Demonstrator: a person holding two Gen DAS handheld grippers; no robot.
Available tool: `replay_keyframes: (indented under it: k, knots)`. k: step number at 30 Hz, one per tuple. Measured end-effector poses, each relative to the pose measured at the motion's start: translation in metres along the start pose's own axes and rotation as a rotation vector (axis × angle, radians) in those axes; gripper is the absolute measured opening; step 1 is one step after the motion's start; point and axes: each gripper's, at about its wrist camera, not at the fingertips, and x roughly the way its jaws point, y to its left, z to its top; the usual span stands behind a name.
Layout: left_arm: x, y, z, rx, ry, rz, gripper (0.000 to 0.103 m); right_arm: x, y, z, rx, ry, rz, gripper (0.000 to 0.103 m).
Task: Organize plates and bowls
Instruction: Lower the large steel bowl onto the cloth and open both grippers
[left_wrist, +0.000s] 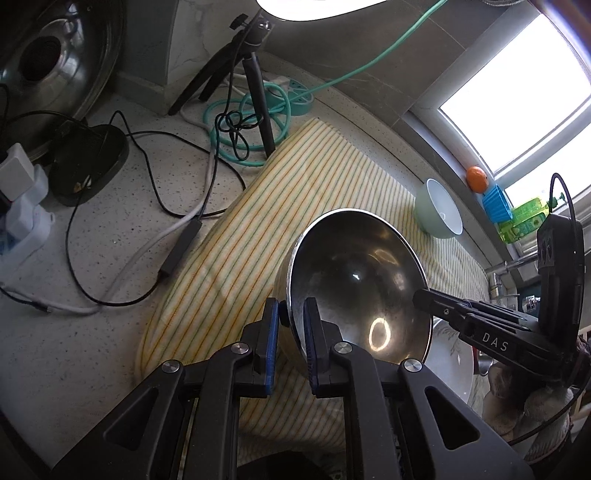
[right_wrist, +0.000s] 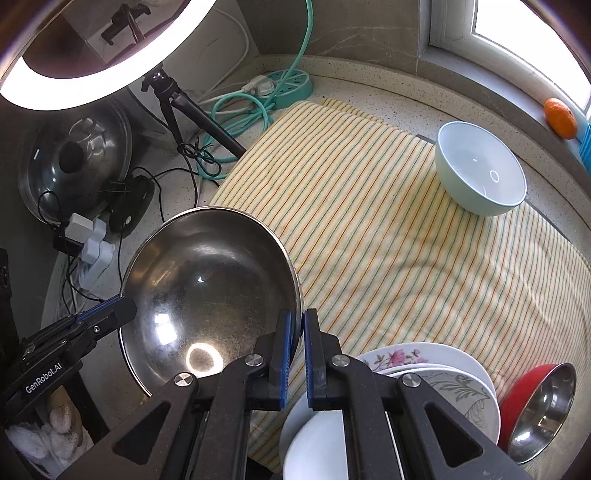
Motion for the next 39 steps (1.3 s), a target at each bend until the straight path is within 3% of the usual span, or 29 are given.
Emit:
replay_keyframes:
  k: [7,26,35,39]
  knots:
    - [0.007,0.014,-0.006,-0.004,0.025,0.008,0.011,0.016,0.002,-0.015,0.042,0.024,0.030,0.007]
    - [0.024,0.029,-0.013,-0.026,0.069,-0.013,0.011,0.014,0.000,-0.033,0.159,-0.050,0.084,0.008]
    - [0.006,0.030,-0.009,-0.017,0.020,-0.002,0.011,0.009,0.000,-0.034,0.157,-0.059,0.103,0.009]
    - [-0.001,0.031,-0.009,-0.021,0.005,-0.001,0.011,0.004,-0.004,-0.034,0.170,-0.075,0.106,0.017]
